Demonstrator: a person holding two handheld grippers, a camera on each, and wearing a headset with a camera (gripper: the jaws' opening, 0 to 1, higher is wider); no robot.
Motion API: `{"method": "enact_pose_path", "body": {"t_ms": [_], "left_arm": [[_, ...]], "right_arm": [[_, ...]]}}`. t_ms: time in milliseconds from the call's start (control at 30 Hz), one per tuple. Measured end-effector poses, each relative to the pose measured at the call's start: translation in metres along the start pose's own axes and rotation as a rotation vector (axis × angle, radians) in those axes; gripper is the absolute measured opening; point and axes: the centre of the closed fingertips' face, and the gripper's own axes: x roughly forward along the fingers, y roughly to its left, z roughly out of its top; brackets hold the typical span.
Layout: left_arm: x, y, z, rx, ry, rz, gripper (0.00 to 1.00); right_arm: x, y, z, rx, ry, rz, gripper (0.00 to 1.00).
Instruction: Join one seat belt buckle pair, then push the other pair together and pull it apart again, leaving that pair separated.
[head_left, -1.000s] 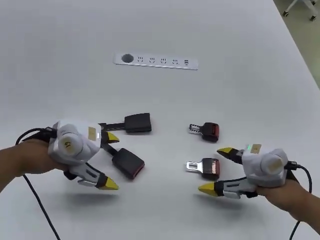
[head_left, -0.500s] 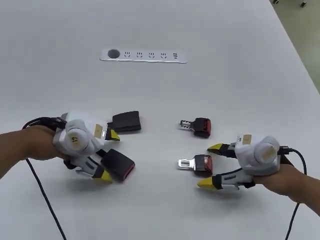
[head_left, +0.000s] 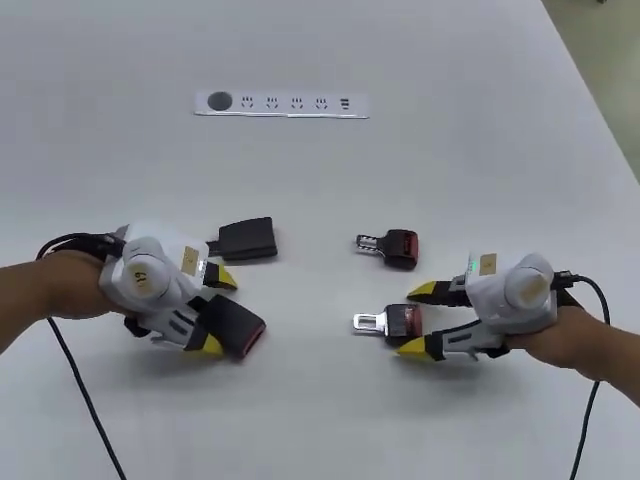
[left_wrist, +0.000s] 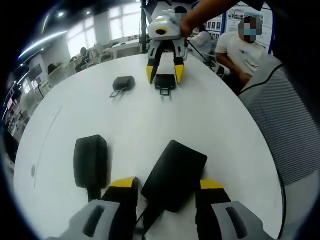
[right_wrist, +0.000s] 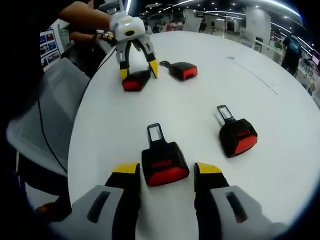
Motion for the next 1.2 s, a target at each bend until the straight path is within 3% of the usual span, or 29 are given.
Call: {"method": "enact_pose_path", "body": {"t_ms": [100, 333, 700, 1200], "left_arm": [[-0.001, 0.0, -0.001, -0.044, -0.008, 0.028, 0.42], [-0.004, 0.003, -0.001, -0.166, -0.023, 0.129, 0.37], [-0.004, 0.002, -0.004, -0.221, -0.014, 0.168, 0.35], [-0.005, -0.001, -0.001, -0.245, 0.022, 0.176, 0.35]], "right_arm": [[0.0, 0.001, -0.001, -0.015, 0.017, 0.01, 0.35], [0.001, 0.0, 0.001, -0.008, 0.062, 0.019, 0.34], [0.002, 0.004, 0.002, -0.015, 0.117, 0.015, 0.33], [0.022, 0.015, 0.025, -0.055, 0.067, 0.043, 0.33]]}}
